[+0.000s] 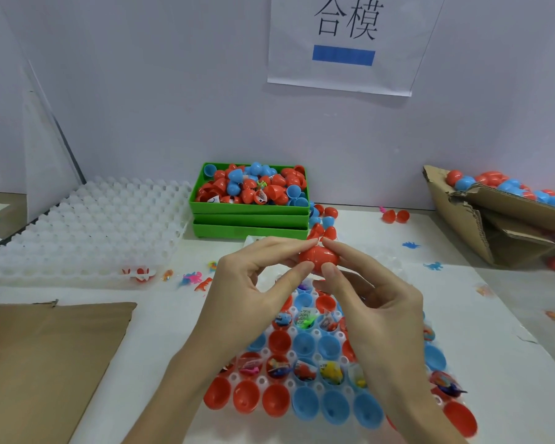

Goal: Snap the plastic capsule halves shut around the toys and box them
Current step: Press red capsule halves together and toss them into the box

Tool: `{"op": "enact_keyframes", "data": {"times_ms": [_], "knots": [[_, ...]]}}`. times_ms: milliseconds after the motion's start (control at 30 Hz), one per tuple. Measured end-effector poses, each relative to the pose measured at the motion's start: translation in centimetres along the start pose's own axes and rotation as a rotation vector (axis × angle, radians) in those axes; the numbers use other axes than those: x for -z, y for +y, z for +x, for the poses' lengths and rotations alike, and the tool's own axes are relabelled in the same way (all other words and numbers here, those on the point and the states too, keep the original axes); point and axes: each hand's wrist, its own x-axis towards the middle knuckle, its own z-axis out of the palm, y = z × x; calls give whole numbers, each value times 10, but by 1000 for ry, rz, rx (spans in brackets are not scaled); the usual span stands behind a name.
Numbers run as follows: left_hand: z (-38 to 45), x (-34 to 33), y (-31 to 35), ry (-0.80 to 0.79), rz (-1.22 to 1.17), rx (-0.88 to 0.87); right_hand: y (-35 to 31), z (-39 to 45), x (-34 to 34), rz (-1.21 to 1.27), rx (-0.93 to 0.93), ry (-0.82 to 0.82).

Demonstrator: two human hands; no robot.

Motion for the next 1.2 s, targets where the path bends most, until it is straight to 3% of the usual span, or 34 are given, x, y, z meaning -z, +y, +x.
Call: {"op": "enact_keyframes", "data": {"times_ms": [667, 1200], "knots": [[-4, -12, 1, 43, 132, -60, 6, -1, -4, -54, 26, 54], [-2, -6, -1, 21, -16, -70, -5, -5, -6, -1, 18, 63]]}}
